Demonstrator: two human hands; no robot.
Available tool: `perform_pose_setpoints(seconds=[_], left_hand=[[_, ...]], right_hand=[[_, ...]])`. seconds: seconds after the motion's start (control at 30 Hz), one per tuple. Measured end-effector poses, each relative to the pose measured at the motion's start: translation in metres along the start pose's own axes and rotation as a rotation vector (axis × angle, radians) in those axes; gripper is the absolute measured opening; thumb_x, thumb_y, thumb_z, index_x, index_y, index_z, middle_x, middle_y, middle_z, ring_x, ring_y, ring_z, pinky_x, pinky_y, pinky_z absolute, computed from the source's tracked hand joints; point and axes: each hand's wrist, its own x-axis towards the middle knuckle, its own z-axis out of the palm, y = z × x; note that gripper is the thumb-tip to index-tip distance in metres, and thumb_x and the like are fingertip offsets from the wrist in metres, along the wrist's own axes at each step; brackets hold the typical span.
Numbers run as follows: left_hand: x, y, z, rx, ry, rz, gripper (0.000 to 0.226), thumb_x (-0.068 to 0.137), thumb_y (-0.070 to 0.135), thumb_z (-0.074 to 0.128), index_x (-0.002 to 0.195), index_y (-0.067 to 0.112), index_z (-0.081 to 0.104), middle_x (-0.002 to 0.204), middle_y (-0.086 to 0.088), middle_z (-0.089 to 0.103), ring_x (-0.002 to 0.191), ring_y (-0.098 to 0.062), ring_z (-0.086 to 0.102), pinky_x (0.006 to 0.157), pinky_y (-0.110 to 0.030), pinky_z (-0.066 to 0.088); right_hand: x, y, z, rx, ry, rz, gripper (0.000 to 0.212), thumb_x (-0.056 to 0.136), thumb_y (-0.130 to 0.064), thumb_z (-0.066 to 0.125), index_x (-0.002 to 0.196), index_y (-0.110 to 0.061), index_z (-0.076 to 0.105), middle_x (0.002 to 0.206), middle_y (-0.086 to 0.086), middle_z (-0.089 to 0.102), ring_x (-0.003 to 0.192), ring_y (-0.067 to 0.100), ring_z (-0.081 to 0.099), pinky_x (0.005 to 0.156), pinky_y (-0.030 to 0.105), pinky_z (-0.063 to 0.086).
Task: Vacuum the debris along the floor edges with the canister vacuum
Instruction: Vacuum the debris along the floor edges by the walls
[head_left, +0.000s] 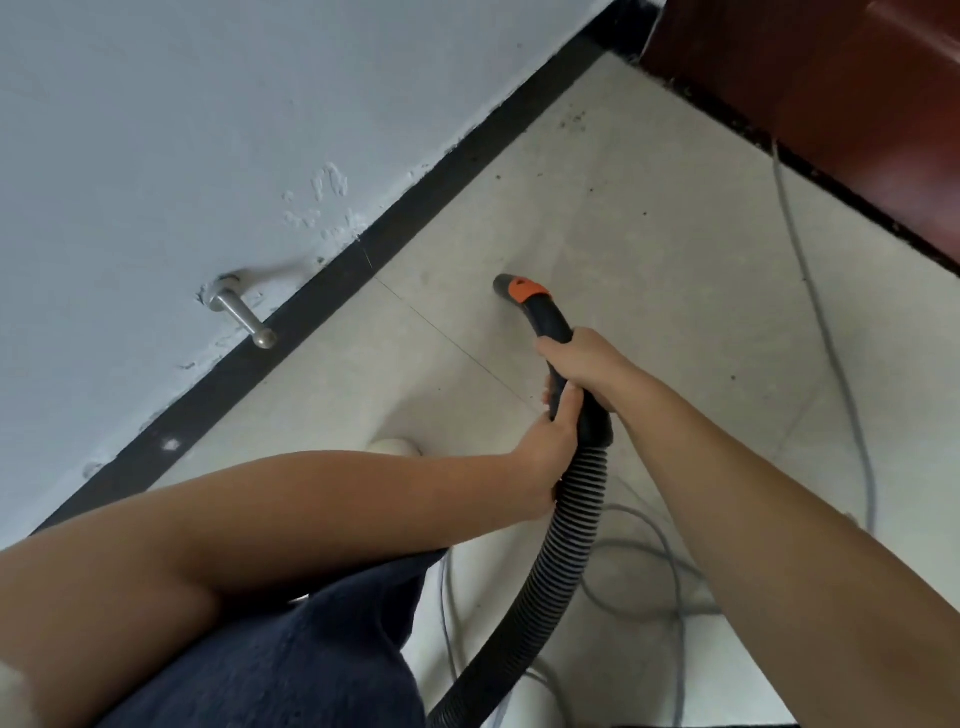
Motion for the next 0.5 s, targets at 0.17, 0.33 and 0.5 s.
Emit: perform_pose_setpoints(seconds=[0.17, 0.33, 0.5], left_hand=[[-0.009, 0.004, 0.013, 0.046, -0.068, -0.092, 0.066, 0.092, 0.064, 0.039, 0.125, 0.008, 0.055, 0.088, -0.005, 0.061, 0.073, -0.016, 0.059, 0.065, -0.026, 0.052], [-0.032, -0.014, 0.031, 0.001, -0.141, -0.145, 0.065, 0.095, 0.061, 0.037, 0.14, 0.014, 0.042, 0.105, -0.004, 0.063, 0.085, -0.015, 0.062, 0.061, -0.024, 0.053], [-0.041, -0.029, 0.04, 0.097, -0.264, -0.248, 0.071, 0.095, 0.063, 0.03, 0.14, 0.009, 0.04, 0.14, -0.012, 0.051, 0.109, -0.022, 0.053, 0.082, -0.032, 0.046]], right_hand=[[-0.01, 0.021, -0.018, 0.087, 0.138, 0.078, 0.019, 0.089, -0.025, 0.054, 0.086, -0.006, 0.052, 0.066, 0.01, 0.062, 0.069, 0.031, 0.067, 0.081, 0.048, 0.058], [-0.035, 0.031, -0.026, -0.053, -0.024, 0.134, 0.022, 0.092, -0.022, 0.051, 0.085, -0.001, 0.056, 0.064, 0.013, 0.064, 0.053, 0.024, 0.062, 0.055, 0.029, 0.051], [-0.05, 0.055, -0.035, -0.103, -0.018, 0.147, 0.025, 0.091, -0.024, 0.052, 0.091, 0.0, 0.057, 0.069, 0.016, 0.067, 0.061, 0.028, 0.065, 0.064, 0.033, 0.053]])
